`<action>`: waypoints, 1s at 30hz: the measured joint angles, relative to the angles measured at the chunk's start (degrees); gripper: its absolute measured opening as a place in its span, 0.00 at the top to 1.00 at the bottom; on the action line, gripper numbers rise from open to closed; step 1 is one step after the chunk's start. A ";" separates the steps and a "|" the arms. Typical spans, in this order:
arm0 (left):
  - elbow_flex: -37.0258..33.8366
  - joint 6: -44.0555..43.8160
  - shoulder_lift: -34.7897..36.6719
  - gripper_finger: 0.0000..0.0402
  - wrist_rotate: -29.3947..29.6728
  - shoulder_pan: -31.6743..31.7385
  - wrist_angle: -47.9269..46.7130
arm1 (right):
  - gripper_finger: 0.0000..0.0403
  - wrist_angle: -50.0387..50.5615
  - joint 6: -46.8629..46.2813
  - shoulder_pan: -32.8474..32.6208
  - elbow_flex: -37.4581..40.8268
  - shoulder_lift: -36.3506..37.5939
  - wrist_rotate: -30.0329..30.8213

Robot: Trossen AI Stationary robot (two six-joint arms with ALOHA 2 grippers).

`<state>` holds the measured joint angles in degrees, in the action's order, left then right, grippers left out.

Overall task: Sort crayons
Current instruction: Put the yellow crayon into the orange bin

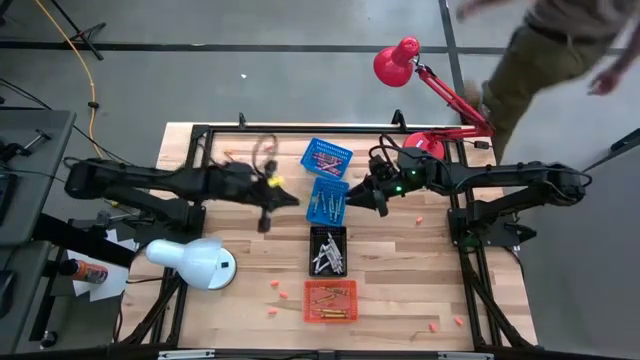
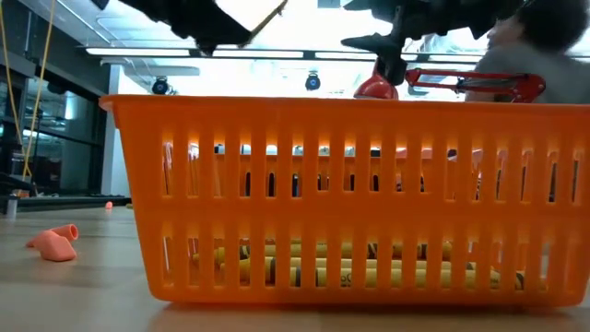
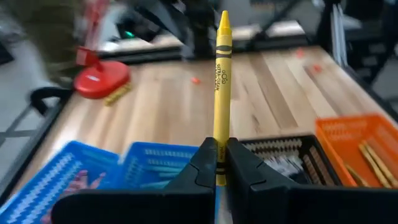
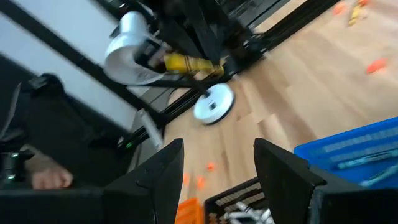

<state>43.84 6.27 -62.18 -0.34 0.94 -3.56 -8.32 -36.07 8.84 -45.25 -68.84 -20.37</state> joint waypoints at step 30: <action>27.98 -5.55 -45.89 1.00 2.81 -27.42 -3.69 | 0.53 24.46 14.46 0.00 0.00 18.81 0.46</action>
<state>71.82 0.72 -108.07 2.46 -26.48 -7.25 16.15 -21.61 8.84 -45.25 -50.03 -19.90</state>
